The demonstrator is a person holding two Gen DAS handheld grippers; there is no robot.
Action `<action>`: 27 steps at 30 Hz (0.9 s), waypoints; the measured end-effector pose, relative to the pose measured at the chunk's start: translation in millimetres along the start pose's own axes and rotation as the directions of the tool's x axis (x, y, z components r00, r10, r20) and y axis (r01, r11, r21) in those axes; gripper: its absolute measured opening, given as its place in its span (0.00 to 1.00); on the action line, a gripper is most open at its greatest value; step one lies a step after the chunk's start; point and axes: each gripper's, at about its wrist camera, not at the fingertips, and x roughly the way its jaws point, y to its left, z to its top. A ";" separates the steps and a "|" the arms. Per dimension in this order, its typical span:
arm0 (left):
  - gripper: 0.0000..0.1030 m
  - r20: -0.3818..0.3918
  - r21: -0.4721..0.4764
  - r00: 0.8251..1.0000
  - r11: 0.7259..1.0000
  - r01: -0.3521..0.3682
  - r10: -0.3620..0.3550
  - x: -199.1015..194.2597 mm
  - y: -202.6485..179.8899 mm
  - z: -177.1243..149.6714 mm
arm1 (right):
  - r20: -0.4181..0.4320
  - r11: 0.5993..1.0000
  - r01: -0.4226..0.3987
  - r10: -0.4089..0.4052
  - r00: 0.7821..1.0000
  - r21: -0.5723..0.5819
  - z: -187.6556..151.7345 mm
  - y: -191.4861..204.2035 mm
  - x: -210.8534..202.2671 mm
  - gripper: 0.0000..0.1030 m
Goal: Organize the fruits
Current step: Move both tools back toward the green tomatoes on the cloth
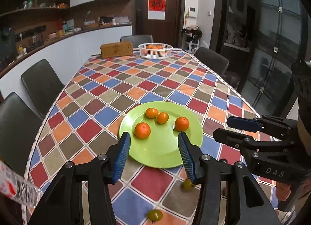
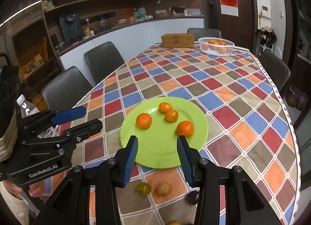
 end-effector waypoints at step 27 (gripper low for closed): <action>0.57 -0.075 -0.068 0.994 0.994 -0.080 0.075 -23.6 8.6 -95.5 | -0.101 0.999 -0.034 0.034 0.994 -0.001 -80.7 31.7 10.1 0.42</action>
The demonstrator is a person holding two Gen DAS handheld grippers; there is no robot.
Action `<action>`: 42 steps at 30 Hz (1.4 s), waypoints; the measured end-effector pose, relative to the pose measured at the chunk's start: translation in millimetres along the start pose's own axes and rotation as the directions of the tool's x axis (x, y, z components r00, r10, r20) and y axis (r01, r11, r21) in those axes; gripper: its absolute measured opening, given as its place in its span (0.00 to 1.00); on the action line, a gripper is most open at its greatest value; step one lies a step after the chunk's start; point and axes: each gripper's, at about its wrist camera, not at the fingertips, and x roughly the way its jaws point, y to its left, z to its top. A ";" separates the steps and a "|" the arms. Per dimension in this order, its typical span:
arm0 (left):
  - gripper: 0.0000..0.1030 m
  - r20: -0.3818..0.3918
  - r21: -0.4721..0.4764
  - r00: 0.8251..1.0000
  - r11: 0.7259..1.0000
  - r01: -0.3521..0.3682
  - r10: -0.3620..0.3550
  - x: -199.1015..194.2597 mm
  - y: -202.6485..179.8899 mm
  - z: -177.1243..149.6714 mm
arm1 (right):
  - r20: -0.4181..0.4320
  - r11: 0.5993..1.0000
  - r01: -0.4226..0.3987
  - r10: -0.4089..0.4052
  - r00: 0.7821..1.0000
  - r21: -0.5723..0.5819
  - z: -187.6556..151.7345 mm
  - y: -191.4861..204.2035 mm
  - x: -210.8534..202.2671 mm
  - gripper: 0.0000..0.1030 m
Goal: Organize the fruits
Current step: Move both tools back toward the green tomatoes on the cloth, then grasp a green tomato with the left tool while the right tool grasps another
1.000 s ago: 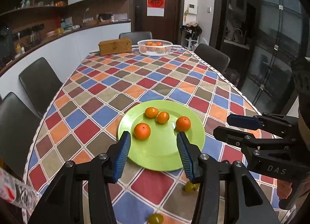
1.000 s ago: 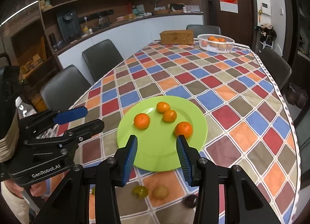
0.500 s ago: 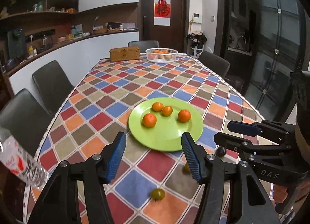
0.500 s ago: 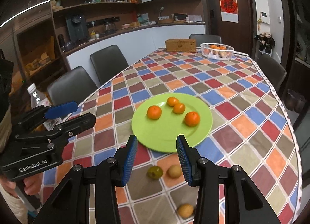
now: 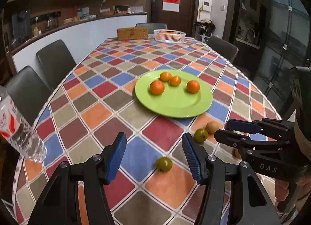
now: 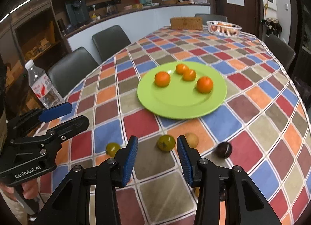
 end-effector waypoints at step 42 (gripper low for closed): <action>0.27 -0.180 -0.039 0.979 0.995 0.094 -0.100 71.6 -8.7 -36.2 | -0.132 0.998 0.053 -0.055 0.990 -0.024 -7.0 -8.9 74.3 0.34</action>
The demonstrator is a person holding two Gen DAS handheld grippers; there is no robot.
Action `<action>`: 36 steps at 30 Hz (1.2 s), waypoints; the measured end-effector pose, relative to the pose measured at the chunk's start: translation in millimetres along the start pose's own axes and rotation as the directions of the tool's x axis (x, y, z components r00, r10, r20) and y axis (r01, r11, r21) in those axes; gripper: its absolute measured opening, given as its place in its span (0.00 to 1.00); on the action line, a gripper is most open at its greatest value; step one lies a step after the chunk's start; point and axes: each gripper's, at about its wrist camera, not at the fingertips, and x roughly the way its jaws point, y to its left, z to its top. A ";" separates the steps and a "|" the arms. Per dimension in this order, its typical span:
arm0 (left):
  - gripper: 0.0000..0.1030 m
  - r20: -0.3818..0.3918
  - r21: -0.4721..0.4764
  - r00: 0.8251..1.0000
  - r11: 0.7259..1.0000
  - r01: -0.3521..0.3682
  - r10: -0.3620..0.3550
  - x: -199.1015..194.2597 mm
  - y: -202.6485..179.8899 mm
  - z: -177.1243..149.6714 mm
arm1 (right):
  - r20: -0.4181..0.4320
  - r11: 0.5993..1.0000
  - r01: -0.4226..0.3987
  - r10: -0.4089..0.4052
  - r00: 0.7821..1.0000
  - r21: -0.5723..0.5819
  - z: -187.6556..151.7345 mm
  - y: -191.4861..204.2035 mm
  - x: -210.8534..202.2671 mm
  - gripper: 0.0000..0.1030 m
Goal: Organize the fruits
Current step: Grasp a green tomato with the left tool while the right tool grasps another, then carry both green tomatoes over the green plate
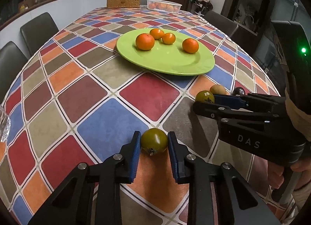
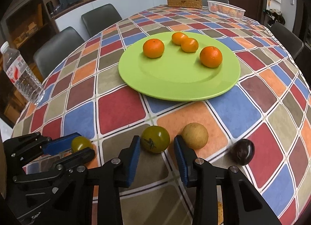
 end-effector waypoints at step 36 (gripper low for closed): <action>0.26 0.236 0.075 0.972 0.997 -0.008 -0.010 -76.3 -25.6 46.9 | 0.212 0.999 -0.034 0.037 0.977 -0.018 22.6 2.0 -90.0 0.30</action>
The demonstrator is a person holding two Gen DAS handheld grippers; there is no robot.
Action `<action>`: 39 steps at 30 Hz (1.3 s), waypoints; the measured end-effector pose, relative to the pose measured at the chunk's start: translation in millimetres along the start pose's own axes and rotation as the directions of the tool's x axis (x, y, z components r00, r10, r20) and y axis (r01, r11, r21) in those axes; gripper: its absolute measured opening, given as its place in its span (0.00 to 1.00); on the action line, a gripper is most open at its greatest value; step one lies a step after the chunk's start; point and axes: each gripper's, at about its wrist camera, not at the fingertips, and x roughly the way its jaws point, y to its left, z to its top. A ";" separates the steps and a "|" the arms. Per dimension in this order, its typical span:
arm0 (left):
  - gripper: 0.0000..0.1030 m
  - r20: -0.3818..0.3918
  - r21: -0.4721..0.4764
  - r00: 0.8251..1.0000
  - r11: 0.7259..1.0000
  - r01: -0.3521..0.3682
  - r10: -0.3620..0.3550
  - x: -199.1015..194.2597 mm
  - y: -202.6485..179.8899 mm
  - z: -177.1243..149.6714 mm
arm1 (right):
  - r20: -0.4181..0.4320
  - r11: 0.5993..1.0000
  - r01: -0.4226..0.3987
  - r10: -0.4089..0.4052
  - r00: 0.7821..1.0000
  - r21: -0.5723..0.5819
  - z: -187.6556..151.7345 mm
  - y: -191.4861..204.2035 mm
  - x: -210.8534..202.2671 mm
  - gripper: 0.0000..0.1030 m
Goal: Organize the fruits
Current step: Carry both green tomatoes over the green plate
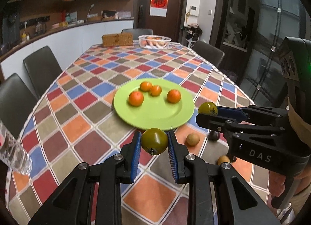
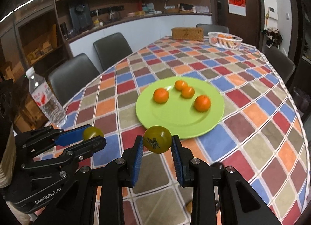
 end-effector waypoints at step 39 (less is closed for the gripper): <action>0.26 -0.151 -0.015 0.987 0.998 0.055 -0.057 137.2 24.2 79.7 | -0.191 0.997 0.018 -0.004 0.981 0.072 68.1 -74.9 100.0 0.30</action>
